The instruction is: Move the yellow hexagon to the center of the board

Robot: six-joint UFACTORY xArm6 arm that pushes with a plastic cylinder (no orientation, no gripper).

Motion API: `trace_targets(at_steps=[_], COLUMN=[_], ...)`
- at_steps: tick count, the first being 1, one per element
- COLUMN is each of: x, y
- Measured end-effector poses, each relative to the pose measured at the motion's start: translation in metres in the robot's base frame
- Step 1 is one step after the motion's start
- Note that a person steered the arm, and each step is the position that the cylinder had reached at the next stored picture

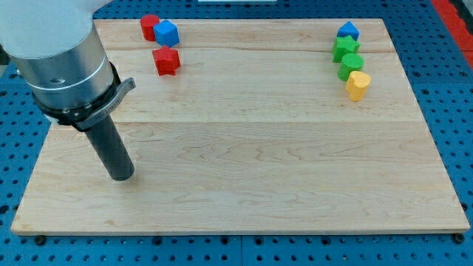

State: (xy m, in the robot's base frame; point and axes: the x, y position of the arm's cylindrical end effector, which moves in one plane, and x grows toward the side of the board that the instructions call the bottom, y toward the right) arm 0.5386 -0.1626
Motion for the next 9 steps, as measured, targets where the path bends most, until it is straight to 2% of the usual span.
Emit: trace_targets(at_steps=[1, 2, 3, 4, 5, 7, 8, 9], x=[0.0, -0.001, -0.032, -0.088, -0.124, -0.137, -0.154, -0.156], y=[0.0, -0.043, -0.125, -0.121, -0.113, -0.064, -0.069, -0.039])
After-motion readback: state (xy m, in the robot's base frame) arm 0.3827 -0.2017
